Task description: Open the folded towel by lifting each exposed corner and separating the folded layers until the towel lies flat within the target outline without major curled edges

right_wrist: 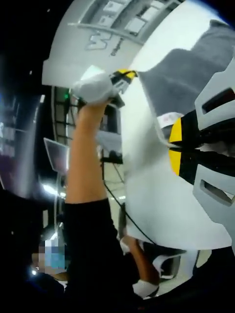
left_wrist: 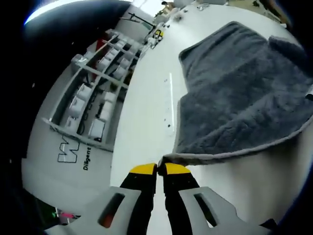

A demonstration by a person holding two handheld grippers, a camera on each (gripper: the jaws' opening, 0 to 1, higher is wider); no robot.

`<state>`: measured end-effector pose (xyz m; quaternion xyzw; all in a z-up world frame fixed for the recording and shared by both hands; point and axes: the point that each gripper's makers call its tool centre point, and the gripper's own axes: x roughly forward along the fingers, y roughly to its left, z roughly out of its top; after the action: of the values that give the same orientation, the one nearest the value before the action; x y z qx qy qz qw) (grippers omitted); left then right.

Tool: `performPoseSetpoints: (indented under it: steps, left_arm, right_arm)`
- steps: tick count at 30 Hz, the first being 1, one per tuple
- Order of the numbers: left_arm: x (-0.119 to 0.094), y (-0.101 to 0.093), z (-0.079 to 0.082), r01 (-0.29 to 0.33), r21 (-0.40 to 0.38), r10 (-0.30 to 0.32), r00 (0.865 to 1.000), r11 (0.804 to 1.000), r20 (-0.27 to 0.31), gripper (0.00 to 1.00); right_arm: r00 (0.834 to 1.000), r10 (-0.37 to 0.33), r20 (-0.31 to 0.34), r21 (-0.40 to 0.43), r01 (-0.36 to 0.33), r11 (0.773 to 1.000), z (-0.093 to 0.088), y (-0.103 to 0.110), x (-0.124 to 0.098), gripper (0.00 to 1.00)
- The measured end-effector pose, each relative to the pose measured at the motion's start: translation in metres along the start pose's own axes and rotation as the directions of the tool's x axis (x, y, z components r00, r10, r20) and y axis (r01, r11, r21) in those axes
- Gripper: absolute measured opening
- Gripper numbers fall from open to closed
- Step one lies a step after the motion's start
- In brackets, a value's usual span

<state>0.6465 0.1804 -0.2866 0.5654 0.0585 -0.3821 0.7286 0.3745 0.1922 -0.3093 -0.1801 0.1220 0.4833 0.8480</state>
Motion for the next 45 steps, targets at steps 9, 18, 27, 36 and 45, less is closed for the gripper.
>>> performPoseSetpoints:
  steps: [9,18,27,36,45]
  left_arm:
    - [-0.02,-0.006,-0.034,-0.016,0.066,0.022,0.996,0.998,-0.091,0.04]
    - [-0.046,0.004,-0.069,-0.047,0.176,0.085,0.972,0.983,-0.217,0.05]
    - [-0.06,-0.01,-0.106,0.016,0.21,0.056,0.941,0.978,-0.334,0.01]
    - [-0.06,-0.034,-0.122,0.022,0.002,-0.019,0.913,1.0,-0.407,0.03]
    - [-0.053,-0.052,-0.127,0.001,-0.371,-0.15,0.915,0.929,-0.373,0.26]
  right_arm:
    - [0.999,0.045,0.002,-0.019,-0.045,0.999,0.011,0.019,0.029,0.0]
    - [0.996,0.091,-0.013,-0.042,-0.092,0.995,0.019,0.041,0.066,0.0]
    - [0.992,0.119,-0.033,-0.039,-0.12,0.992,0.018,0.056,0.093,0.0]
    - [0.988,0.141,-0.057,-0.044,-0.143,0.989,0.012,0.067,0.106,0.0]
    - [0.988,0.142,-0.063,-0.052,-0.145,0.988,0.009,0.069,0.105,0.0]
